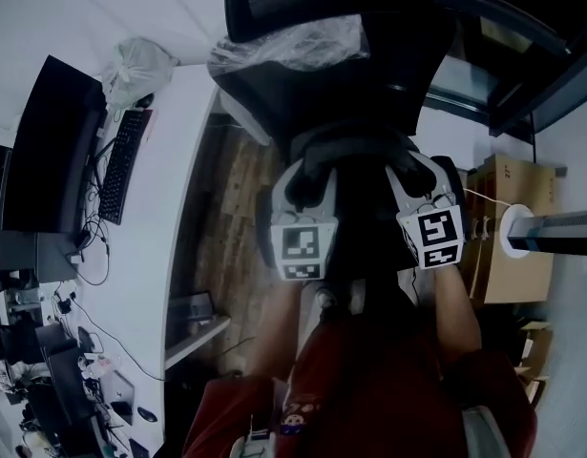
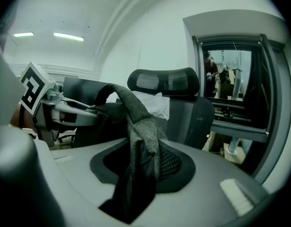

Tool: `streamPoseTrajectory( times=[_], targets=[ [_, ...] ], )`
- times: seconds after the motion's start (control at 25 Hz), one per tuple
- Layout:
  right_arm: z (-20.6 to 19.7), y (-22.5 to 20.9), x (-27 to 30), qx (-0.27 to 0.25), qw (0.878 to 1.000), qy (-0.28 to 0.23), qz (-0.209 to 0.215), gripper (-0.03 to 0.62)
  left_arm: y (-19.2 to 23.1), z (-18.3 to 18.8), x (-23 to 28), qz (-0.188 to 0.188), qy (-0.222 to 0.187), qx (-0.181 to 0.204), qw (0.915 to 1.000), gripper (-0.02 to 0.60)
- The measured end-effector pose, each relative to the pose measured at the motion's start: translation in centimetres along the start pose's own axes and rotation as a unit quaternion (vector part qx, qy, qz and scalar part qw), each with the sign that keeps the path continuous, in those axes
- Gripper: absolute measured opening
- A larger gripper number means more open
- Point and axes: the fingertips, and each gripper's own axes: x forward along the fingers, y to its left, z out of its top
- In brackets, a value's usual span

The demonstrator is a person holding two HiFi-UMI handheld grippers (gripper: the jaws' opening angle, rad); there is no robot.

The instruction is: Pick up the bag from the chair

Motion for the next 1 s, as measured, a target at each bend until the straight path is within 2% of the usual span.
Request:
streamPoseTrajectory(
  times=[0.6,1.0],
  targets=[
    [3.5,5.1,-9.5,-0.021,0.998,-0.033,-0.049,0.135,-2.9,3.9,-9.8,-0.027,-0.046,0.03,0.9981,0.181],
    [3.5,9.9,-15.5,-0.02,0.997,-0.04,-0.071,0.135,-4.7,3.8,-16.8,-0.048,-0.056,0.047,0.9962,0.181]
  ],
)
